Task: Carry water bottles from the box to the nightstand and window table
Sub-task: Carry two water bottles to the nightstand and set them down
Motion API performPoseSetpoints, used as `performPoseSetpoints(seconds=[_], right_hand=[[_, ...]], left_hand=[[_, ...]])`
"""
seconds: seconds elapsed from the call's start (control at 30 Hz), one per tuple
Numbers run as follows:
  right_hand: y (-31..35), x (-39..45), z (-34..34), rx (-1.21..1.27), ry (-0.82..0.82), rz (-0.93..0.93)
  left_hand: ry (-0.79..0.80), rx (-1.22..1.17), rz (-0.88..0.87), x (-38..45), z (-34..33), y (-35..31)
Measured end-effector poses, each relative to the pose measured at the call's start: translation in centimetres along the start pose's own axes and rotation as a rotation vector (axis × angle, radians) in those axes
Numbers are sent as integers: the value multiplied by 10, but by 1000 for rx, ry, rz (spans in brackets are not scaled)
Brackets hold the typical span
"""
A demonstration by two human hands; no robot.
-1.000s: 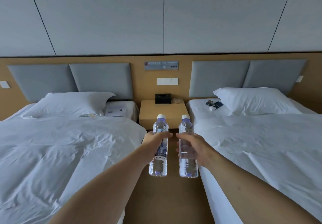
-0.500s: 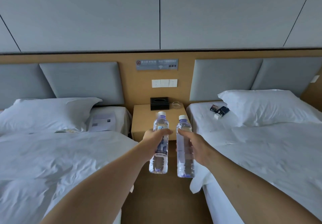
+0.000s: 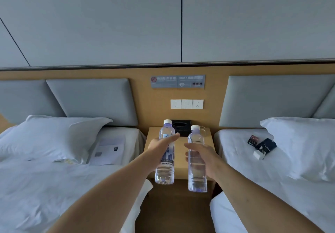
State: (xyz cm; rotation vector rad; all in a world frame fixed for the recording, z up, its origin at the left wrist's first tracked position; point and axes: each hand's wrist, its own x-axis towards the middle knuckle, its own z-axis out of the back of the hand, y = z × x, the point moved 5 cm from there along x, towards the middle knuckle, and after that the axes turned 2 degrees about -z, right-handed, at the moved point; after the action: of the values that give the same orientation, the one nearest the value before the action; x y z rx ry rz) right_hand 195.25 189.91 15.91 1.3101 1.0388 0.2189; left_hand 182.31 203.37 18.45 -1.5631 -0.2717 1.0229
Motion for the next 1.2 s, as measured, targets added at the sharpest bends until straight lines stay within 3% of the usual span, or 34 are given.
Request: performPoseSetpoints(seconds=[0.37, 0.63, 0.87, 1.03, 1.2], right_hand=[[48, 146, -4, 82, -2, -79], [88, 256, -22, -79, -195, -26], [90, 330, -8, -193, -417, 17], [70, 366, 2, -365, -416, -32], [61, 409, 12, -457, -315, -36]], left_hand=[[31, -111, 71, 154, 4, -29], [47, 82, -13, 292, 23, -65], [90, 469, -85, 381, 40, -76], [105, 550, -41, 418, 36, -53], [105, 696, -25, 446, 23, -34]])
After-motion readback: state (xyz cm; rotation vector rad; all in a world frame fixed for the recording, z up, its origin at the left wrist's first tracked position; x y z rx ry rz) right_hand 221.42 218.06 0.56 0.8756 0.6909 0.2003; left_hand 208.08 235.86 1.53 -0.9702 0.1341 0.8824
